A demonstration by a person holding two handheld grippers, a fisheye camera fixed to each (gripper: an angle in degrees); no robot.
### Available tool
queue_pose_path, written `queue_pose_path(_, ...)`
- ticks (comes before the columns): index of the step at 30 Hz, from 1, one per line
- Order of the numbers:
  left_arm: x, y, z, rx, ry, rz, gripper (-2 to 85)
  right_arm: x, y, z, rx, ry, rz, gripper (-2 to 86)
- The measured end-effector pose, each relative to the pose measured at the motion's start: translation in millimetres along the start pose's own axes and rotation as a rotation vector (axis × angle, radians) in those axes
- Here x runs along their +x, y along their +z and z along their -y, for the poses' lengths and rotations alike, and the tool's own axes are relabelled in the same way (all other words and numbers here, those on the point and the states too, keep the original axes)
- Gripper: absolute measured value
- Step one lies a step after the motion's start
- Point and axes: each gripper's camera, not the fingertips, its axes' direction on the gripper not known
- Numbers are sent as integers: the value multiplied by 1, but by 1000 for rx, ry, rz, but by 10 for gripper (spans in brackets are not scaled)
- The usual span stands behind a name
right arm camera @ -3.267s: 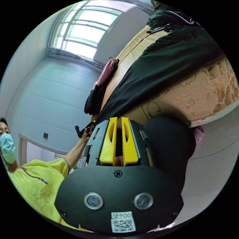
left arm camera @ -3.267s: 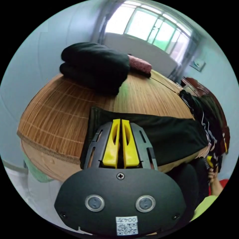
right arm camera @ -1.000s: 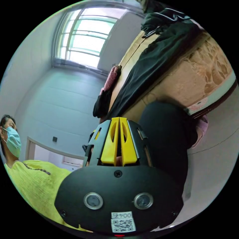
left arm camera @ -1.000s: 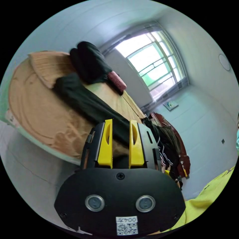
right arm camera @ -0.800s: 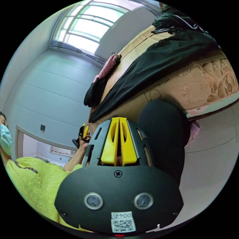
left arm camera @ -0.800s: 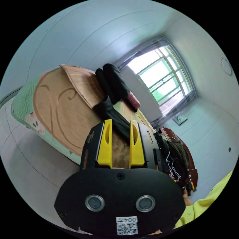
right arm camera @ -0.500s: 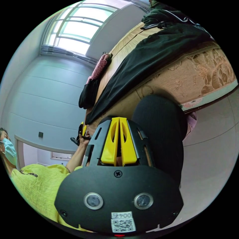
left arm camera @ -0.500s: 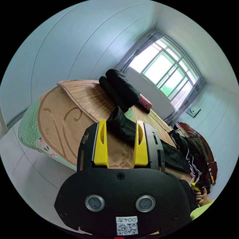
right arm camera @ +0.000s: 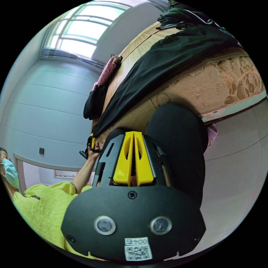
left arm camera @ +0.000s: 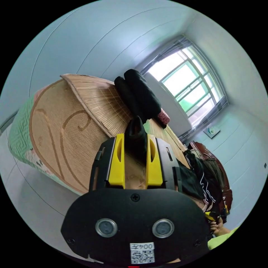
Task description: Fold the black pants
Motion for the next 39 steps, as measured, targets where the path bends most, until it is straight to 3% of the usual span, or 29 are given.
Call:
queue_pose_path(10, 4, -4, 9, -50, -36, -22, 33, -6, 0, 6, 8, 17, 12, -7)
queue_pose_path(21, 110, -9, 54, -56, 271, -28, 26, -15, 0, 9, 29, 34, 64, -7)
queue_pose_path(28, 24, 11, 37, -186, 50, 129, 53, -23, -3, 4, 54, 53, 109, -7)
queue_pose_path(33, -51, -40, 16, 13, -216, 38, 74, -49, 3, 3, 29, 1, 51, -6)
queue_pose_path(39, -40, -39, -5, -45, -102, -19, 84, -138, 41, 5, 0, -250, -64, 6)
